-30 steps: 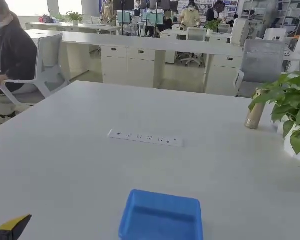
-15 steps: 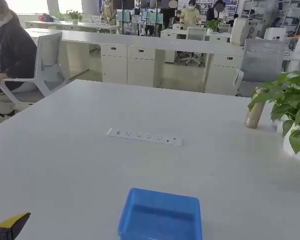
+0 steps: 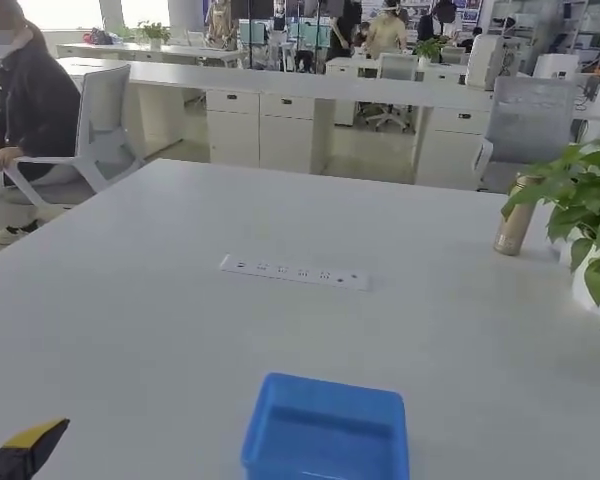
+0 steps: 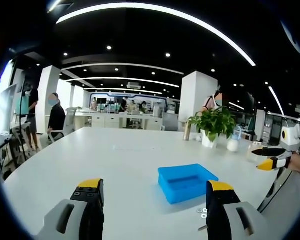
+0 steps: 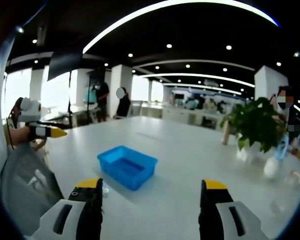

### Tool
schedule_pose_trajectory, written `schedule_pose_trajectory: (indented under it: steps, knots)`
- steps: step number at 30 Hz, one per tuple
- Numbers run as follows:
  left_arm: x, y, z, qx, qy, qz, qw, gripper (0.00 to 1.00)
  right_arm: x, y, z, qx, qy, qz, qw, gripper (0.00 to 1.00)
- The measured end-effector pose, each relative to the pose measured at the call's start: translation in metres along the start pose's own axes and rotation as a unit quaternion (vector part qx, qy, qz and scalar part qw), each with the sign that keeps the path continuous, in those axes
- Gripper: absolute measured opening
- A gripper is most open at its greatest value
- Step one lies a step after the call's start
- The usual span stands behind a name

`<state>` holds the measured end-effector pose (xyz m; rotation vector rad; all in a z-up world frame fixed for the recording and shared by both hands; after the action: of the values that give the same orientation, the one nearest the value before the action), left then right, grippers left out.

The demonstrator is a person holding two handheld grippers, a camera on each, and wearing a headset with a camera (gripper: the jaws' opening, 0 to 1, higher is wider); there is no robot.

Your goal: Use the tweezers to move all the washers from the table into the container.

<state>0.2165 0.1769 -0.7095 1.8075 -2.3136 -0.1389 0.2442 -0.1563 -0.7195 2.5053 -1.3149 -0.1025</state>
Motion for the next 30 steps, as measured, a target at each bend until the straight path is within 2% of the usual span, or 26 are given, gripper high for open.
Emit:
schedule_pose_trajectory:
  steps: [8,16,21,24,26,30]
  knots:
    - [-0.002,0.001,-0.002,0.006,0.002,-0.005,1.0,0.85,-0.002,0.001,-0.001,0.0,0.006,-0.003,1.0,0.78]
    - [-0.001,0.001,0.0,0.002,0.0,0.0,1.0,0.85,0.0,0.002,-0.004,0.003,0.009,0.006,0.9999,0.78]
    - [-0.003,0.001,-0.002,0.011,0.005,0.001,0.9999,0.86,-0.002,0.001,-0.002,-0.012,0.024,0.005,0.9996,0.78]
    - [-0.003,0.002,-0.004,0.014,0.009,0.006,0.9998,0.86,-0.007,0.0,-0.003,-0.021,0.034,-0.004,0.9992,0.75]
    - [-0.003,0.003,-0.005,0.016,0.013,0.008,0.9998,0.86,-0.013,0.0,-0.005,-0.025,0.044,-0.022,0.9985,0.71]
    - [0.006,0.003,-0.005,-0.007,0.004,0.034,0.9994,0.83,-0.022,-0.001,0.001,-0.055,0.052,-0.063,0.9952,0.62]
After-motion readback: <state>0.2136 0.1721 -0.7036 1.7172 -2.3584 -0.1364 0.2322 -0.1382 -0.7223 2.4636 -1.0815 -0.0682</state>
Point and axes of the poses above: the centre of the closed fingertips' face, and the gripper's own axes: y roughly backward along the fingers, x roughly to its right, z roughly out of its underside, the point moved 3 cm from there along y, roughly backward along the fingers, and after that the axes turned 1 degree about z, right-handed, at the moved point
